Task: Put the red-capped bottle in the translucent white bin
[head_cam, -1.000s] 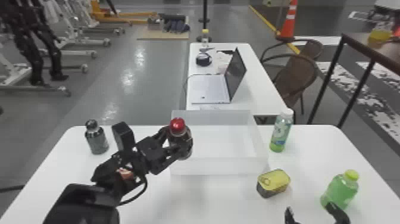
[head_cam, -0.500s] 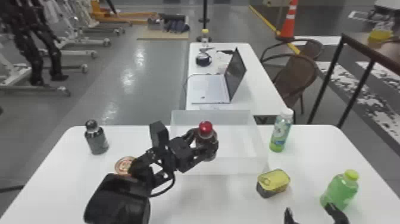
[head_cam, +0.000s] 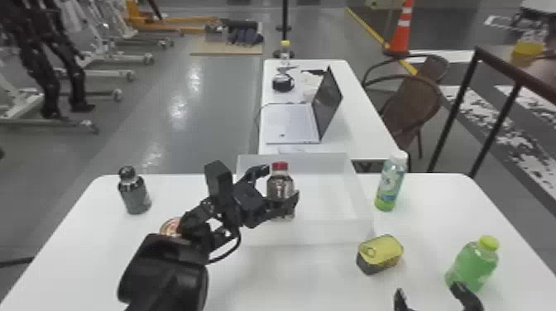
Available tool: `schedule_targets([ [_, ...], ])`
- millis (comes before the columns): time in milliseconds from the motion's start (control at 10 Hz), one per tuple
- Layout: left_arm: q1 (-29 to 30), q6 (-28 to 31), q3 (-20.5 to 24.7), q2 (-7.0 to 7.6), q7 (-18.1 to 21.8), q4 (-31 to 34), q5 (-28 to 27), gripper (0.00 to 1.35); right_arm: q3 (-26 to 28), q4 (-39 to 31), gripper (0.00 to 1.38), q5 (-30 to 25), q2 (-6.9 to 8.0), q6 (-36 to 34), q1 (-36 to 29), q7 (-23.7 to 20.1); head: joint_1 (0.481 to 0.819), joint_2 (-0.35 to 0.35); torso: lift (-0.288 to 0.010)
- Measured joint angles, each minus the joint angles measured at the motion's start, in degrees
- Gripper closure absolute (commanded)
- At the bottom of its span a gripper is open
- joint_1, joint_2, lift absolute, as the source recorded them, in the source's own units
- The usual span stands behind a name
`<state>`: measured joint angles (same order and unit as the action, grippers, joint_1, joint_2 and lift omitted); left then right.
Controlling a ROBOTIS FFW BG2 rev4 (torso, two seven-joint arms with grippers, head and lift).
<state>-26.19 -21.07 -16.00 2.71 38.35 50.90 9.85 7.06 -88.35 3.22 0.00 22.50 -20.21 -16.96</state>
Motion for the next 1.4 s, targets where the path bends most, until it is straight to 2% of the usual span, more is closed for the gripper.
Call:
schedule_targets([
  [100, 0.0, -0.36, 0.33, 0.02, -0.12, -0.02, -0.05, 0.26, -0.02, 0.03, 0.1, -0.05, 0.0, 0.0, -0.03, 0.0, 0.549, 0.0, -0.1],
  [300, 0.36, -1.6, 1.01, 0.26, -0.21, 0.38, 0.06, 0.28, -0.02, -0.02, 0.1, 0.01, 0.0, 0.0, -0.14, 0.0, 0.549, 0.0, -0.1],
  [400, 1.59, -1.56, 1.58, 1.05, -0.29, 2.71, 0.16, 0.28, -0.01, -0.18, 0.1, 0.02, 0.0, 0.0, -0.23, 0.0, 0.549, 0.0, -0.1],
  [500, 4.02, -1.09, 2.6, 2.53, -0.87, 6.71, 0.09, 0.28, -0.02, -0.28, 0.1, 0.03, 0.0, 0.0, -0.31, 0.0, 0.549, 0.0, -0.1],
  [600, 7.86, -1.03, 4.11, 4.34, -3.23, 11.83, -0.07, 0.28, -0.03, -0.39, 0.1, -0.06, 0.0, 0.0, -0.35, 0.0, 0.549, 0.0, -0.1],
  [700, 13.52, -1.06, 6.02, 6.2, -8.27, 17.75, -0.1, 0.28, -0.03, -0.53, 0.1, -0.13, 0.0, 0.0, -0.43, 0.0, 0.549, 0.0, -0.1],
  [800, 20.08, -0.68, 8.46, 7.38, -12.27, 23.07, 0.21, 0.28, -0.01, -0.66, 0.1, -0.2, 0.0, 0.0, -0.71, 0.0, 0.549, 0.0, -0.1],
  [900, 26.58, -0.53, 11.58, 7.52, -15.05, 27.34, 0.38, 0.28, 0.03, -0.92, 0.1, -0.25, 0.0, 0.0, -1.12, 0.0, 0.549, 0.0, -0.1],
  [1100, 37.7, -1.35, 17.12, 5.7, -21.53, 33.43, 0.9, 0.28, 0.05, -1.58, 0.1, -0.31, 0.0, 0.0, -2.28, 0.07, 0.549, 0.0, -0.1],
  [1400, 47.69, -2.37, 21.63, 1.6, -22.54, 37.05, 0.49, 0.28, 0.36, -3.56, 0.1, -0.25, 0.0, -0.12, -5.97, 1.07, 0.549, 0.0, -0.1],
])
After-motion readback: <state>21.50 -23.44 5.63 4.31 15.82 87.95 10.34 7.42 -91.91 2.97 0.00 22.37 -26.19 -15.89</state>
